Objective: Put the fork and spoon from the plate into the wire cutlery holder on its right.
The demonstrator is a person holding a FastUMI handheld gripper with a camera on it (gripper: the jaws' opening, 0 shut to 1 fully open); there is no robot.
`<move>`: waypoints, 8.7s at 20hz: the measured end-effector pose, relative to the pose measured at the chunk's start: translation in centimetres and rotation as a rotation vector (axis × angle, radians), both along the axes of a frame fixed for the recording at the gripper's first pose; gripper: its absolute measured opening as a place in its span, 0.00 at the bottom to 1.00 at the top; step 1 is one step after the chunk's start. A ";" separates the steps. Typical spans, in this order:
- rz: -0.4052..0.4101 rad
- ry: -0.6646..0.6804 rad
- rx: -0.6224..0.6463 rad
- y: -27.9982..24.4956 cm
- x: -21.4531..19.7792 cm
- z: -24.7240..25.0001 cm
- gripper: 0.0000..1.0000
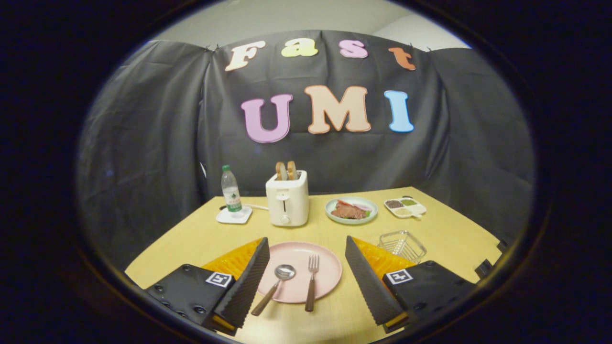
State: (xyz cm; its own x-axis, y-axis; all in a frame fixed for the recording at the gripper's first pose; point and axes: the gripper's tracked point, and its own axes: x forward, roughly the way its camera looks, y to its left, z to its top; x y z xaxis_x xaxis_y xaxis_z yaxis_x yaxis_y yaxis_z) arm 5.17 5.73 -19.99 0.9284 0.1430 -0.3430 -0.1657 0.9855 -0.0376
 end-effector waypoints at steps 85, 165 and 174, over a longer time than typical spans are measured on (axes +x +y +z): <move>0.016 0.989 -0.188 -16.9 7.5 -5.3 0.62; -0.087 0.583 0.006 -8.6 5.5 0.0 0.05; -0.060 0.895 -0.052 -15.3 5.9 -0.3 0.05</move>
